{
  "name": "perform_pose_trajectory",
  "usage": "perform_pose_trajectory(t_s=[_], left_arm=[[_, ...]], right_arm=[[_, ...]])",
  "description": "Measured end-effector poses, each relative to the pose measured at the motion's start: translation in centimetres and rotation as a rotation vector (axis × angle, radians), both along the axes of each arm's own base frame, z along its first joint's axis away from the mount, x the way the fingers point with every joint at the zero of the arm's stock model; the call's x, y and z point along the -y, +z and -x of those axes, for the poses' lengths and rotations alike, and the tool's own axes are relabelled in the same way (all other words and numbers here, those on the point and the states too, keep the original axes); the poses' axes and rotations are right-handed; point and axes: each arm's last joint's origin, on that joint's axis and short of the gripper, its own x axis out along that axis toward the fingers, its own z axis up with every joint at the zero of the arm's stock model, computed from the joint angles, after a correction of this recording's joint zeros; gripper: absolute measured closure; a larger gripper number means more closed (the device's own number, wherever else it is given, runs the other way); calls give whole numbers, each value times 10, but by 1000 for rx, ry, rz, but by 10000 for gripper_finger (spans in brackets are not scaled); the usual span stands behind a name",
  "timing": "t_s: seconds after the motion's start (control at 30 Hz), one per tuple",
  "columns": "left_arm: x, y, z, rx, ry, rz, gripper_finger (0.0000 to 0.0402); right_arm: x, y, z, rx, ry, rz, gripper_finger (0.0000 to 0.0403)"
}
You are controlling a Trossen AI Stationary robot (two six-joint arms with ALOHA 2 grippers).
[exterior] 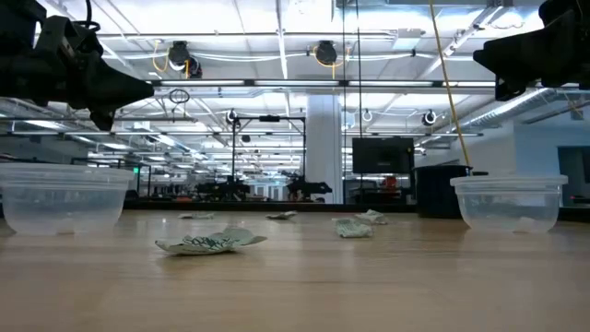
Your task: Pick and place items into bin
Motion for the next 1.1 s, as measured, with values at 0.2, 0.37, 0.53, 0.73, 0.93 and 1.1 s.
perform_pose_trajectory(t_s=[0.2,0.37,0.53,0.73,0.93,1.1], left_arm=[[0,0,0,0,0,0,366],[0,0,0,0,0,0,366],[0,0,0,0,0,0,366],[0,0,0,1,0,0,366],[0,0,0,0,0,0,366],[0,2,0,24,0,0,366]], right_arm=[[0,0,0,0,0,0,316],[0,0,0,0,0,0,316],[0,0,0,0,0,0,316],[0,0,0,0,0,0,316],[0,0,0,0,0,0,316],[0,0,0,-1,0,0,316]])
